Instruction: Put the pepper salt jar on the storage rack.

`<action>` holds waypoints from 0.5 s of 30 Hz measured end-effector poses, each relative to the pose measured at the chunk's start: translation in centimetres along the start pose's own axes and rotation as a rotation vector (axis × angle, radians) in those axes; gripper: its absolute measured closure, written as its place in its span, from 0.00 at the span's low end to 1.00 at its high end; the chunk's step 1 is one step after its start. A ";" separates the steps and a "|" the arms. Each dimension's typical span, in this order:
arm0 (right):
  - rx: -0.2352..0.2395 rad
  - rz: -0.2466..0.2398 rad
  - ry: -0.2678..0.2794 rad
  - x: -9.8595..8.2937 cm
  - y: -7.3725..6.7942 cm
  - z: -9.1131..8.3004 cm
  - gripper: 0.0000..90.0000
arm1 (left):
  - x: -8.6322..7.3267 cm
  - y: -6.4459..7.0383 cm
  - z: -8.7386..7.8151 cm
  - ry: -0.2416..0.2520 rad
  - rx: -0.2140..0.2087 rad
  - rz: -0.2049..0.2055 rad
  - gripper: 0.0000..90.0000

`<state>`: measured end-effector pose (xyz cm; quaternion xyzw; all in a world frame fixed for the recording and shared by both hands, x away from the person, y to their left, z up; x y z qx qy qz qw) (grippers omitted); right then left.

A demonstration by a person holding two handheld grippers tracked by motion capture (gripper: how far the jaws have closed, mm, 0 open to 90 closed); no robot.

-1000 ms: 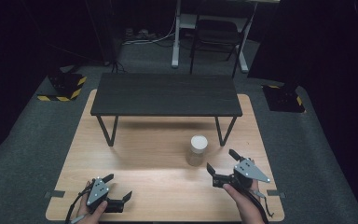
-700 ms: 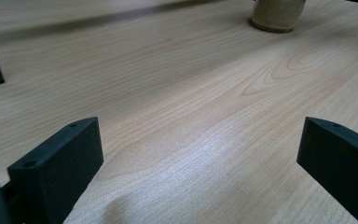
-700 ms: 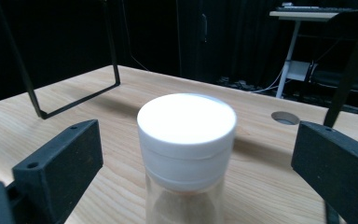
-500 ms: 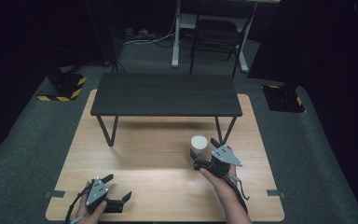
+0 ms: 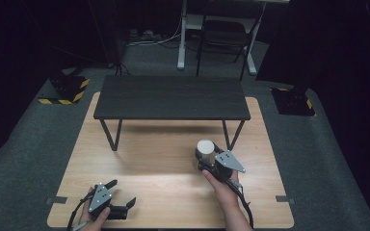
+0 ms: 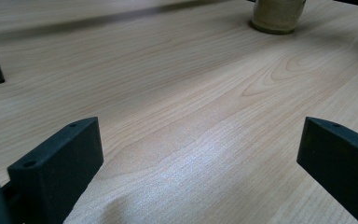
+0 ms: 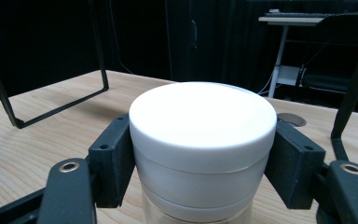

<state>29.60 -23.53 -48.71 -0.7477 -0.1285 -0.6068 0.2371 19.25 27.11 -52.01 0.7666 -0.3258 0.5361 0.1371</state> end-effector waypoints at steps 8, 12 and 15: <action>-0.005 0.004 -0.012 0.4 -0.1 -0.2 0.37 | 0.0 0.0 0.0 0.001 -0.001 -0.001 0.01; 0.001 0.007 -0.002 0.8 -0.1 -0.6 0.37 | 0.0 0.0 0.0 0.001 -0.001 -0.002 0.01; 0.008 -0.009 0.011 1.8 -0.3 -1.2 0.37 | 0.0 0.0 0.0 0.000 -0.001 -0.002 0.01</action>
Point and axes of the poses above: each handheld gripper's, and its own axes: z roughly forward along the jaws, x roughly out of its top, y roughly to its right, the point moved 3 cm from there along z, roughly forward along the jaws, and after that the axes turned 12 degrees about z, right-handed, at the moved point
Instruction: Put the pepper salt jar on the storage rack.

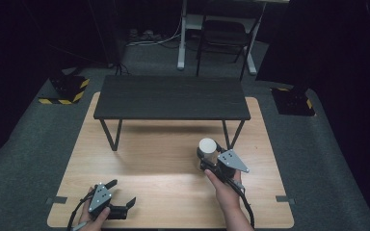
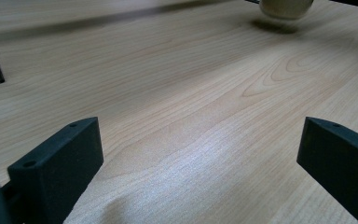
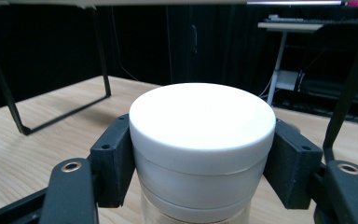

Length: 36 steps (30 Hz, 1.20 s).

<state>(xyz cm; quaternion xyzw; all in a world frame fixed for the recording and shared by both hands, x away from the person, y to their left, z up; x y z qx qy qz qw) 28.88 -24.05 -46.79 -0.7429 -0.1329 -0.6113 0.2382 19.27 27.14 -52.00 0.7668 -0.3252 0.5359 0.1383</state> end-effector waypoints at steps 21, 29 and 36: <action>0.063 -0.020 0.092 10.4 -2.8 -3.4 0.37 | 0.0 0.0 0.0 0.000 0.000 -0.001 0.01; 0.064 -0.033 0.123 13.7 -3.5 -3.2 0.37 | 0.0 -0.1 -0.1 0.002 -0.003 -0.004 0.01; 0.045 -0.045 0.146 16.7 -3.8 -1.8 0.37 | -0.1 -0.2 -0.1 0.005 -0.006 -0.009 0.01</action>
Point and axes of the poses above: each handheld gripper's, and its own axes: z roughly forward along the jaws, x roughly out of its top, y roughly to its right, the point moved 3 cm from there along z, roughly forward along the jaws, and after that the axes turned 12 degrees about z, right-handed, at the moved point
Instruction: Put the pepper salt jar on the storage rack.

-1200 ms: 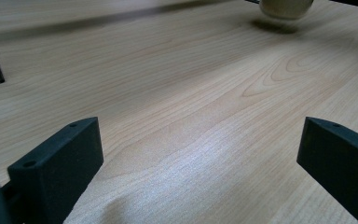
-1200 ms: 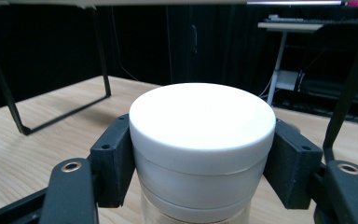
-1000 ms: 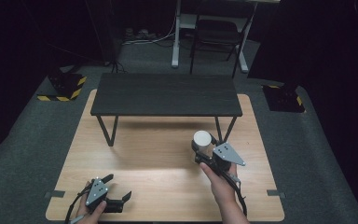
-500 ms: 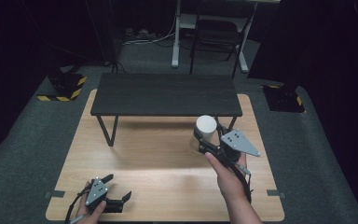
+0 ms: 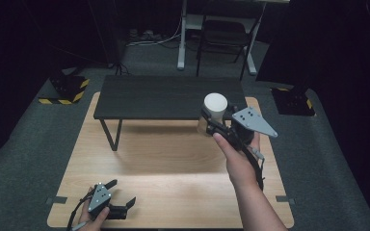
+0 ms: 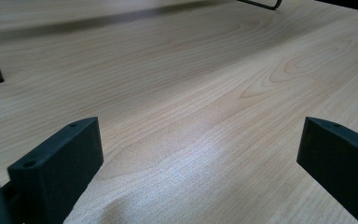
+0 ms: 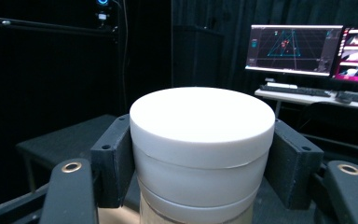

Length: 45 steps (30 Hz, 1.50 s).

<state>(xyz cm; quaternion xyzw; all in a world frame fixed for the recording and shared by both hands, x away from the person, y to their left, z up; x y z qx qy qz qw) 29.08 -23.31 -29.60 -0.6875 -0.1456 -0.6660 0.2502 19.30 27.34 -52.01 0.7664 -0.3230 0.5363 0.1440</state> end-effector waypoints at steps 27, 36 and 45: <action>-0.129 0.055 -0.011 0.6 3.1 9.3 0.37 | -0.2 -0.3 -0.1 0.010 -0.013 -0.002 0.01; -0.127 0.035 -0.009 -0.1 3.3 10.0 0.37 | -0.2 -0.2 -0.1 0.013 -0.010 -0.006 0.01; -0.121 0.040 -0.009 -0.1 3.6 10.2 0.37 | -0.2 -0.2 -0.2 0.014 -0.011 -0.006 0.01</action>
Point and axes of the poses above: each handheld gripper's, and its own axes: z roughly forward along the jaws, x roughly out of its top, y roughly to its right, the point moved 3 cm from there along z, roughly forward along the jaws, and after that the axes turned 12 degrees about z, right-handed, at the moved point
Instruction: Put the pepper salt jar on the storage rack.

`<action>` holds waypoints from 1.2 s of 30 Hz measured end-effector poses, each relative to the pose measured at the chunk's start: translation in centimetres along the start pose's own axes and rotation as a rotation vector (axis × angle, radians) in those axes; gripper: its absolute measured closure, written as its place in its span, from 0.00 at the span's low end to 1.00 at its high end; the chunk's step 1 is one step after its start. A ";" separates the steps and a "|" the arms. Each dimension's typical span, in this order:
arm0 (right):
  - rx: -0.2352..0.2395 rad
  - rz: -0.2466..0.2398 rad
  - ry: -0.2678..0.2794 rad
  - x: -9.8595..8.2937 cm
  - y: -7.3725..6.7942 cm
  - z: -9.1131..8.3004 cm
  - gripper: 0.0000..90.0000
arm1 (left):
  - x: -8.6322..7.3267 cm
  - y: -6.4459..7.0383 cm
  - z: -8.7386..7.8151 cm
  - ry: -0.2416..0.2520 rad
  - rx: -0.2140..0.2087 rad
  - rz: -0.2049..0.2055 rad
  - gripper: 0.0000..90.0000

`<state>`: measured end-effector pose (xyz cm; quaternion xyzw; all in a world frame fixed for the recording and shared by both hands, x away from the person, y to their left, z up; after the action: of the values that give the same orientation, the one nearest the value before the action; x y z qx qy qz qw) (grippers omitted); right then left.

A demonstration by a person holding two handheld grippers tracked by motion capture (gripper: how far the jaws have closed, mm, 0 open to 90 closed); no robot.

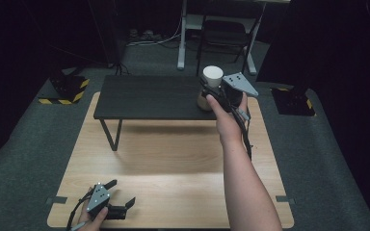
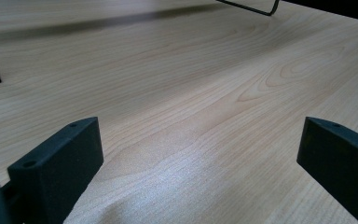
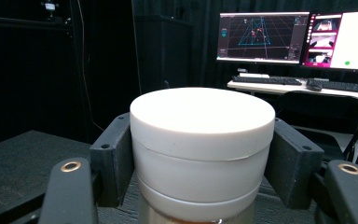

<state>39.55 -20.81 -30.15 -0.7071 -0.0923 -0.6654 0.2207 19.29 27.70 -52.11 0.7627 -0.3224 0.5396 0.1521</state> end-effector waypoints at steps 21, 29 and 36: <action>0.097 0.013 0.014 0.4 1.6 -2.2 0.00 | 0.0 0.0 0.0 0.002 0.003 -0.002 0.01; 0.173 -0.020 0.014 -0.9 2.5 -6.2 0.00 | 0.1 0.1 0.1 -0.007 0.002 0.010 0.01; 0.227 -0.037 0.027 -2.1 3.5 -9.7 0.00 | 0.2 0.2 0.2 -0.013 0.002 0.020 0.01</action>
<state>32.14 -27.80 -32.75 -0.6667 -0.1774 -0.6641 0.2883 19.35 27.42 -52.02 0.7629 -0.3306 0.5366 0.1440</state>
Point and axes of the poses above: each handheld gripper's, and its own axes: z roughly forward along the jaws, x roughly out of its top, y roughly to its right, the point moved 3 cm from there along z, roughly forward along the jaws, and after that the axes turned 12 degrees about z, right-handed, at the moved point
